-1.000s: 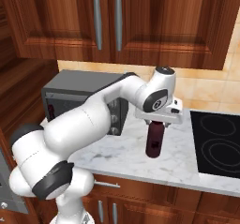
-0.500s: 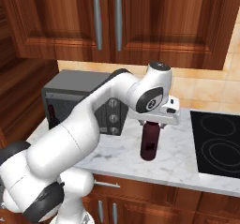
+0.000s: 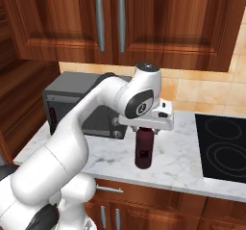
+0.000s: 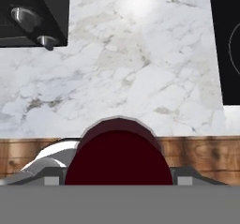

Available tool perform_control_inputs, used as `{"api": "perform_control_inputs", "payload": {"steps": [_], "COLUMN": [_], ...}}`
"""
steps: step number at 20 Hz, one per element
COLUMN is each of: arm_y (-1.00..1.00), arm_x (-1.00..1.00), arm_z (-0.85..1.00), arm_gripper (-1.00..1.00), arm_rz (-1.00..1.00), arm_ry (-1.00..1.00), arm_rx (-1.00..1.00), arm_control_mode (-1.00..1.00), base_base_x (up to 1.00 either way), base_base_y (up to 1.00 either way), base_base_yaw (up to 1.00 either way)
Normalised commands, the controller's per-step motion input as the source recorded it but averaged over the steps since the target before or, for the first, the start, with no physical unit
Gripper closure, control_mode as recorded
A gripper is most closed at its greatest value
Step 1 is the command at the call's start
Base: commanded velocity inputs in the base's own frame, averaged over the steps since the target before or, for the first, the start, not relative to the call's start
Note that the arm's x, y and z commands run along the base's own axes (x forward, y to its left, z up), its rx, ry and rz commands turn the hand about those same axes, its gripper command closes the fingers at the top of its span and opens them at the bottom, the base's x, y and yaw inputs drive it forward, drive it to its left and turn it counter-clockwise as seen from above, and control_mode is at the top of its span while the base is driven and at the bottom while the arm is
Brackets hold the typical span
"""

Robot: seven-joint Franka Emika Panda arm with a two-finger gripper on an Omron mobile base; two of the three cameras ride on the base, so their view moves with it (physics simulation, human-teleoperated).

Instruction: There is a wine glass and glass cup on the dining counter. Place the wine bottle next to the wine glass and the juice bottle next to the glass cup.

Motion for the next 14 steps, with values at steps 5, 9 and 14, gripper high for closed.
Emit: {"api": "perform_control_inputs", "payload": {"steps": [5,9,14], "arm_y": [0.07,0.0,0.0], "arm_x": [0.0,0.0,0.0], "arm_z": [0.0,0.0,0.0], "arm_gripper": [1.0,1.0,1.0], "arm_rz": [0.0,0.0,0.0], "arm_ry": [0.03,0.0,0.0], "arm_rx": [-0.06,0.0,0.0], "arm_control_mode": [1.0,1.0,1.0], "base_base_x": [0.0,-0.06,-0.43], "base_base_y": [0.02,0.0,0.0], "base_base_yaw": [0.0,-0.01,-0.16]}}
